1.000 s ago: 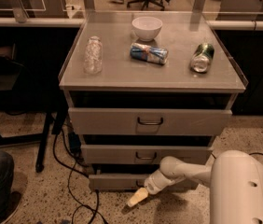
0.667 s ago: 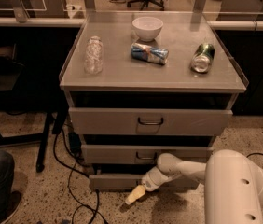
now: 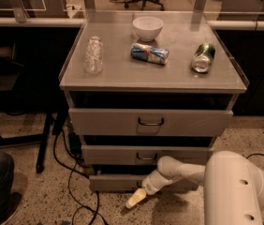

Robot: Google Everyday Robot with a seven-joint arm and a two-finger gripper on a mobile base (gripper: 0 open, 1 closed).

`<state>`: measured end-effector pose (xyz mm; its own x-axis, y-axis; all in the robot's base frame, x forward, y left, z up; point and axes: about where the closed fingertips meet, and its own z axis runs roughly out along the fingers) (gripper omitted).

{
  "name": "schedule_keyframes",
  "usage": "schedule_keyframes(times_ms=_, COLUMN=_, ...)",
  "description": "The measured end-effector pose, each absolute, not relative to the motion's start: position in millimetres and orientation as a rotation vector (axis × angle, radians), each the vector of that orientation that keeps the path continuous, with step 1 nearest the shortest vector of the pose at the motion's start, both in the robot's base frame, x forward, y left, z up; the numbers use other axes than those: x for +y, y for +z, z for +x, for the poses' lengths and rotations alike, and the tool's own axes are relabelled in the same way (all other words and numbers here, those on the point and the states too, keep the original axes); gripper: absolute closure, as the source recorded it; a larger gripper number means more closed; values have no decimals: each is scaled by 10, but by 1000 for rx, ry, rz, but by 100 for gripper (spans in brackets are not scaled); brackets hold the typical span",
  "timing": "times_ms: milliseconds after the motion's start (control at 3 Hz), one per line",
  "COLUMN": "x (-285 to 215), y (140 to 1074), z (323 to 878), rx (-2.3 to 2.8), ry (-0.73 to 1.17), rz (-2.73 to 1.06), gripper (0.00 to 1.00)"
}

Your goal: Open bottom drawer

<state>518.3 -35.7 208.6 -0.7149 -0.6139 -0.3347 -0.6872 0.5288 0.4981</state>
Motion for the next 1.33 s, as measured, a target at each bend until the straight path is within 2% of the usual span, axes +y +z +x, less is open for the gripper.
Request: schedule_keyframes(times_ms=1333, x=-462, y=2091, z=5005, rx=2689, ry=927, rz=-1091, gripper=0)
